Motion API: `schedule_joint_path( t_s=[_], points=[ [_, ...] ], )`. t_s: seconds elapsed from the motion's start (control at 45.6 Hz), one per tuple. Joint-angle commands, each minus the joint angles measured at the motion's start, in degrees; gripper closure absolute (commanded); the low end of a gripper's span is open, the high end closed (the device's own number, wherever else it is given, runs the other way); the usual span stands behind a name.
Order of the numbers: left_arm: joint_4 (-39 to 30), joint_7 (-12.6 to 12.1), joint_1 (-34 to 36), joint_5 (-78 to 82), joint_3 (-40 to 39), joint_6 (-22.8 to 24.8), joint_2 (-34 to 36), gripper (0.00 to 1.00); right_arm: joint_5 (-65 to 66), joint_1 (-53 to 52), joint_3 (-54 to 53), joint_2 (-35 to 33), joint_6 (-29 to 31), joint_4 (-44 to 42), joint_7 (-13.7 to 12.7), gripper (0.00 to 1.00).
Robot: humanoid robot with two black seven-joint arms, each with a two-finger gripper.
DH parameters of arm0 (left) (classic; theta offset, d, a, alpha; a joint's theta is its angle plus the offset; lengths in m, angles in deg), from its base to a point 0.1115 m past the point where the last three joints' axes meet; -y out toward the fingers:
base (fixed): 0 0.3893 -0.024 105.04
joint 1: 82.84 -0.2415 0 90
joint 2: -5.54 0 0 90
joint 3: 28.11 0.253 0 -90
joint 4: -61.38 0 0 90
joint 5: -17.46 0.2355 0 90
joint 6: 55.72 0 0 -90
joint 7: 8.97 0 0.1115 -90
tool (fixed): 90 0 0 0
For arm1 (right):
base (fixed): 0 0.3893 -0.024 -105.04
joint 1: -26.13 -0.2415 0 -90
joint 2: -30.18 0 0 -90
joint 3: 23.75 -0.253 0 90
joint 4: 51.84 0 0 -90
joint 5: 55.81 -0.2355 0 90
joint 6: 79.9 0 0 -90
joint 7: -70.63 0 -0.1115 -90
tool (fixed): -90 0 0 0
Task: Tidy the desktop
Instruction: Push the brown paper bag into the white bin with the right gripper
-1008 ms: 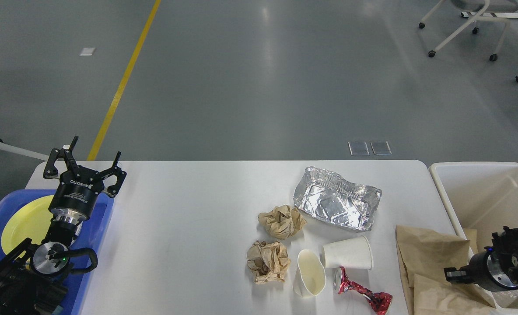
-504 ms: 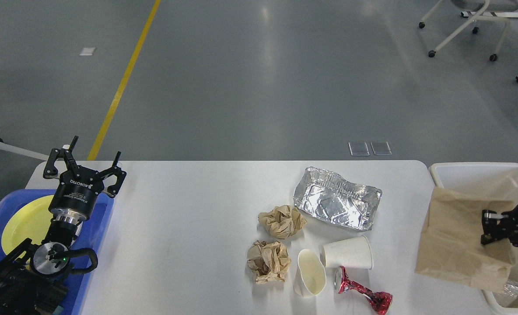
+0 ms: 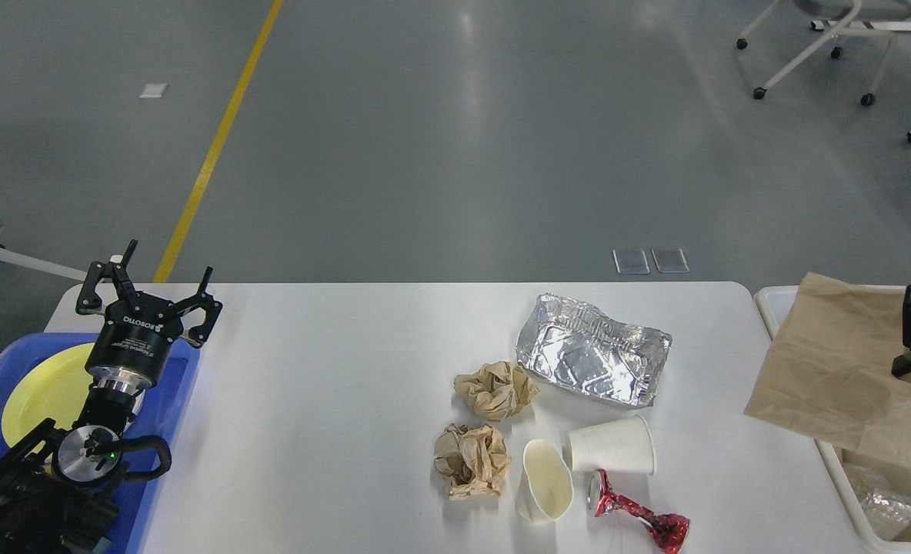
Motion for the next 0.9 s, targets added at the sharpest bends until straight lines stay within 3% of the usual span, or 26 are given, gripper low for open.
schedule_joint_path(
  t_s=[0.0,0.263,0.416,0.636,0.877],
  points=[
    [0.0,0.0,0.0,0.0,0.0,0.0,0.0,0.04,-3.2,-5.5,3.1,1.6,0.0,2.1,-3.0,1.00],
    [0.0,0.0,0.0,0.0,0.0,0.0,0.0,0.04,-3.7,-5.3,3.8,0.3,-2.4,1.4,-3.6,1.00],
    [0.0,0.0,0.0,0.0,0.0,0.0,0.0,0.04,-3.8,-0.6,2.5,-4.7,-10.9,-2.2,-3.7,1.00],
    [0.0,0.0,0.0,0.0,0.0,0.1,0.0,0.04,-8.1,19.4,-5.9,-6.9,-26.0,-12.6,-3.7,1.00],
    [0.0,0.1,0.0,0.0,0.0,0.1,0.0,0.04,-11.1,46.0,-24.8,-6.3,-28.9,-34.1,-3.7,1.00]
  ],
)
